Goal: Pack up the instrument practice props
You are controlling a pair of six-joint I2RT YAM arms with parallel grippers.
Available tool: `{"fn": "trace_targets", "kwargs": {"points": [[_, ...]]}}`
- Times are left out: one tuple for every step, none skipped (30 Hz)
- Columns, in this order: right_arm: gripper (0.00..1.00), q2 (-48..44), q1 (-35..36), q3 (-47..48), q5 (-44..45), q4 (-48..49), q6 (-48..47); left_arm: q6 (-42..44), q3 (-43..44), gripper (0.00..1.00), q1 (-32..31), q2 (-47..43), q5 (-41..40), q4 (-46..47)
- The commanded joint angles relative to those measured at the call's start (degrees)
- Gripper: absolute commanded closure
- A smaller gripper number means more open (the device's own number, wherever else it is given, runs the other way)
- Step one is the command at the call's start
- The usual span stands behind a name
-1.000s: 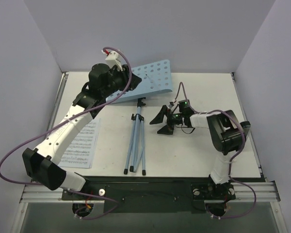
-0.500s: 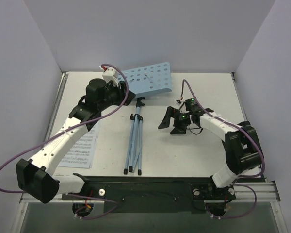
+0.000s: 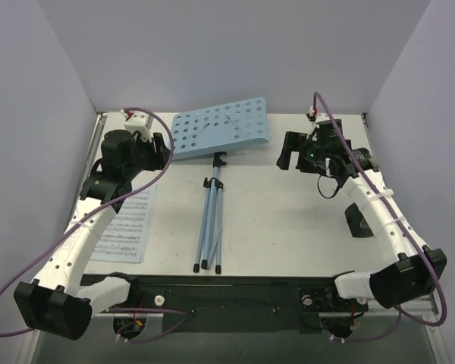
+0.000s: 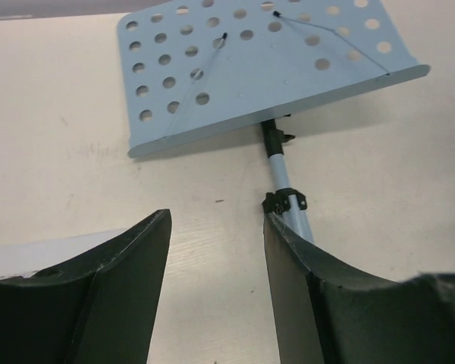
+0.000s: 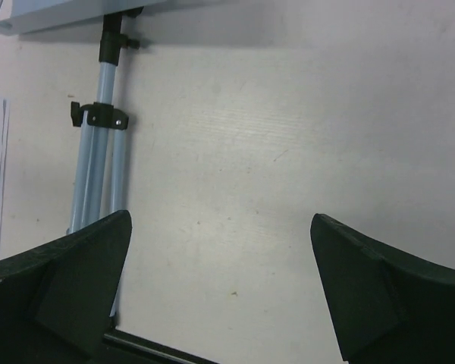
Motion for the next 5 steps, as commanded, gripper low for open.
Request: {"fn": "trace_targets", "kwargs": {"points": [[0.0, -3.71, -0.16, 3.84, 9.33, -6.83, -3.14, 5.69, 1.08, 0.37, 2.3, -2.78, -4.66, -3.12], [0.0, -3.97, 0.01, 4.46, 9.59, -7.45, -3.66, 5.78, 0.9, 0.37, 2.91, -3.66, -5.89, -3.12], [0.0, -3.97, -0.07, 5.95, 10.2, -8.59, -3.84, 5.78, 0.47, 0.36, 3.18, -4.02, -6.6, -2.52], [0.0, -4.41, -0.16, 6.49, 10.38, -8.77, -4.37, 5.69, -0.15, 0.35, 3.53, -4.71, -7.91, -2.25], [0.0, -4.59, -0.16, 6.66, 10.64, -8.6, -4.98, 5.17, -0.41, 0.35, 3.62, -5.07, -8.45, -1.9]]}}
